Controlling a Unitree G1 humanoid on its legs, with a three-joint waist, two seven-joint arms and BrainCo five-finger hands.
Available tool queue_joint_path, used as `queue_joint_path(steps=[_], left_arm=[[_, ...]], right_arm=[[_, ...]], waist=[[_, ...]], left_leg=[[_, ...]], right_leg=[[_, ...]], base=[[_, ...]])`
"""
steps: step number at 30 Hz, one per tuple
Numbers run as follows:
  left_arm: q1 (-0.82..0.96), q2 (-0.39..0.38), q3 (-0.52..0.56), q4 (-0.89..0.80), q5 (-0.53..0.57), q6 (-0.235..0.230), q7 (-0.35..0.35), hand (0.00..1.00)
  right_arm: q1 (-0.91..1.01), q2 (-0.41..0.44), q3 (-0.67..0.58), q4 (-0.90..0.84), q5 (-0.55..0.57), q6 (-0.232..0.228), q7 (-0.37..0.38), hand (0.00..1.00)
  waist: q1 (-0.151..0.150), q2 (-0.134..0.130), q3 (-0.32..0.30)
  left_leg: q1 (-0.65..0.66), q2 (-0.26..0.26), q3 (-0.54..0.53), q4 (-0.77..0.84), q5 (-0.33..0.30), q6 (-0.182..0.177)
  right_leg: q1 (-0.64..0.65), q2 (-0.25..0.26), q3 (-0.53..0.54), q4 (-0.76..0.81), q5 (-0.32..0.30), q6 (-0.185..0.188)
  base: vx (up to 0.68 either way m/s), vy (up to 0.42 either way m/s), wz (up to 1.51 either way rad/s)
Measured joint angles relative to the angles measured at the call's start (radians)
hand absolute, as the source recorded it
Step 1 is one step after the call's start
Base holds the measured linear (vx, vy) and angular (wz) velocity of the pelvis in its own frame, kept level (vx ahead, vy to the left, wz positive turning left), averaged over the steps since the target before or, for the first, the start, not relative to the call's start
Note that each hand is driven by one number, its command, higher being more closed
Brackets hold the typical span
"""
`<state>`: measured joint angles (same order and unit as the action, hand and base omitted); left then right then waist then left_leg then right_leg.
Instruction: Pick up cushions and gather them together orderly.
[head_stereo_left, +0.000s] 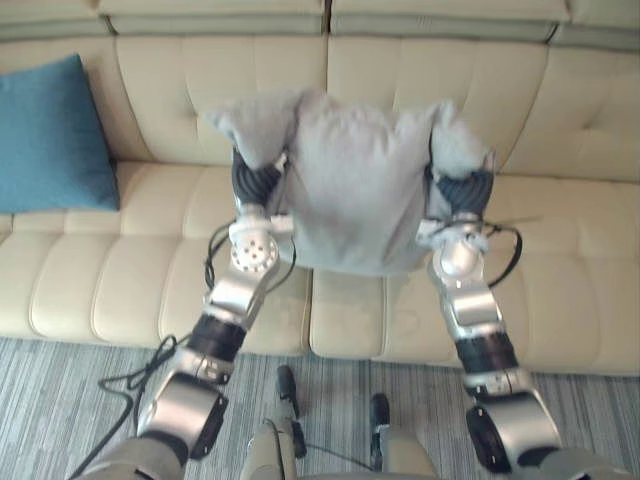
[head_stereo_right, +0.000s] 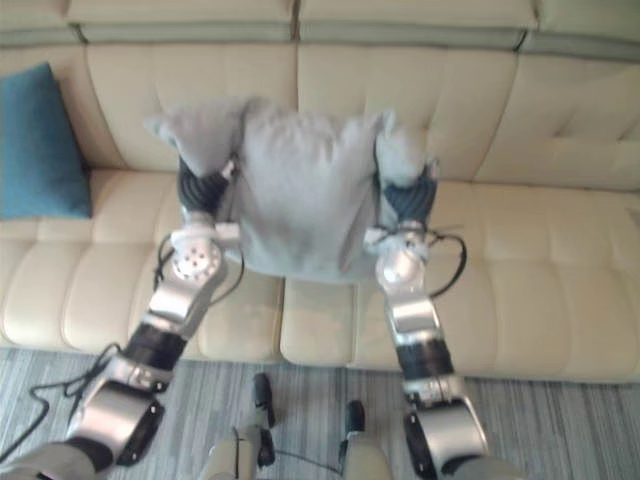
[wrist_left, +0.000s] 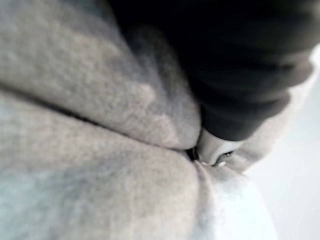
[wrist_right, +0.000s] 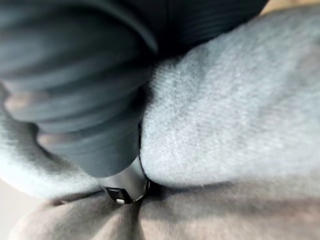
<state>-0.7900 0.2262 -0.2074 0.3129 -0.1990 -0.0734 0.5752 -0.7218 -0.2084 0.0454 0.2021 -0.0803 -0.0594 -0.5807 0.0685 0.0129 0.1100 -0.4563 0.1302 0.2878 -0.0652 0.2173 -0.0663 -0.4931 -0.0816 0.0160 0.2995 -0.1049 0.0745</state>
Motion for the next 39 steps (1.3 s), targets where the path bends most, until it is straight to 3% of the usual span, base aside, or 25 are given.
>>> queue_joint_path(steps=[3,9,10,11,16,22,26,32,35,37,38,39], left_arm=[[-0.117,0.010,0.020,0.093,-0.003,-0.004,0.013,1.00],[-0.258,0.017,0.037,0.227,-0.040,-0.006,0.010,1.00],[-0.271,0.016,0.044,0.253,-0.041,-0.006,0.008,0.00],[-0.278,0.014,0.048,0.268,-0.041,-0.005,0.008,0.00],[-0.321,0.020,0.074,0.331,-0.073,-0.005,-0.013,0.00],[-0.408,0.064,0.076,0.421,-0.091,-0.002,-0.082,0.00],[-0.480,0.087,0.108,0.490,-0.118,0.008,-0.124,0.00],[-0.493,0.200,0.206,0.522,-0.163,0.025,-0.173,0.00],[-0.458,0.231,0.243,0.507,-0.241,0.014,-0.198,0.00],[-0.386,0.241,0.276,0.463,-0.281,0.003,-0.209,0.00],[-0.317,0.251,0.303,0.431,-0.304,-0.006,-0.209,0.00],[-0.270,0.256,0.318,0.410,-0.312,-0.009,-0.209,0.00]], right_arm=[[-0.118,-0.019,-0.002,0.048,-0.022,0.003,-0.037,1.00],[-0.278,-0.049,-0.006,0.173,-0.029,0.022,-0.053,1.00],[-0.304,-0.051,-0.006,0.207,-0.029,0.026,-0.047,1.00],[-0.311,-0.052,-0.007,0.219,-0.028,0.031,-0.045,0.00],[-0.382,-0.075,-0.024,0.294,0.015,0.040,-0.037,0.00],[-0.470,-0.136,-0.044,0.388,0.178,0.036,0.034,0.00],[-0.543,-0.194,-0.060,0.481,0.289,0.027,0.073,0.00],[-0.568,-0.307,-0.082,0.597,0.434,0.034,0.141,0.00],[-0.539,-0.353,-0.108,0.592,0.478,0.034,0.153,0.00],[-0.482,-0.366,-0.139,0.550,0.493,0.032,0.161,0.00],[-0.416,-0.370,-0.156,0.505,0.498,0.030,0.171,0.00],[-0.354,-0.378,-0.173,0.458,0.512,0.029,0.174,0.00]], waist=[[-0.004,0.006,0.033],[-0.006,0.024,0.083],[-0.006,0.030,0.094],[-0.005,0.029,0.098],[-0.005,0.044,0.132],[-0.006,0.048,0.140],[-0.011,0.049,0.143],[-0.011,0.049,0.147],[-0.016,0.049,0.148],[-0.015,0.049,0.148],[-0.011,0.053,0.148],[-0.016,0.052,0.148]], left_leg=[[-0.050,-0.010,-0.005,-0.008,0.032,0.011],[-0.145,-0.017,-0.050,-0.036,0.081,-0.014],[-0.167,-0.014,-0.054,-0.036,0.087,-0.016],[-0.176,-0.014,-0.056,-0.036,0.093,-0.025],[-0.221,-0.003,-0.077,-0.036,0.111,-0.049],[-0.230,0.000,-0.088,-0.037,0.114,-0.064],[-0.238,0.001,-0.093,-0.036,0.123,-0.055],[-0.205,0.005,-0.095,-0.036,0.137,-0.059],[-0.171,-0.003,-0.108,-0.037,0.153,-0.082],[-0.150,-0.005,-0.104,-0.038,0.131,-0.087],[-0.125,0.005,-0.106,-0.038,0.048,-0.054],[-0.123,-0.003,-0.105,-0.038,0.053,-0.045]], right_leg=[[-0.078,-0.010,-0.001,0.056,-0.017,0.003],[-0.208,-0.012,-0.011,0.125,-0.034,-0.007],[-0.232,-0.009,-0.016,0.140,-0.039,-0.009],[-0.245,-0.009,-0.015,0.148,-0.039,-0.009],[-0.294,0.000,-0.018,0.169,-0.043,-0.015],[-0.308,-0.002,-0.033,0.188,-0.055,-0.027],[-0.310,-0.004,-0.042,0.190,-0.054,-0.027],[-0.263,-0.006,-0.054,0.175,-0.053,-0.028],[-0.212,-0.011,-0.062,0.149,-0.052,-0.031],[-0.193,-0.013,-0.061,0.147,-0.053,-0.031],[-0.183,-0.003,-0.058,0.152,-0.057,-0.029],[-0.178,-0.008,-0.056,0.153,-0.058,-0.026]], base=[[-0.03,-0.018,0.08],[0.01,-0.035,0.10],[0.01,-0.062,0.11],[0.02,-0.075,0.10],[0.01,-0.057,0.03],[0.01,-0.049,0.04],[0.03,-0.042,0.08],[0.04,-0.065,0.03],[0.04,-0.069,0.10],[0.06,-0.064,-0.11],[0.07,-0.039,-0.18],[0.09,-0.015,-0.06]])
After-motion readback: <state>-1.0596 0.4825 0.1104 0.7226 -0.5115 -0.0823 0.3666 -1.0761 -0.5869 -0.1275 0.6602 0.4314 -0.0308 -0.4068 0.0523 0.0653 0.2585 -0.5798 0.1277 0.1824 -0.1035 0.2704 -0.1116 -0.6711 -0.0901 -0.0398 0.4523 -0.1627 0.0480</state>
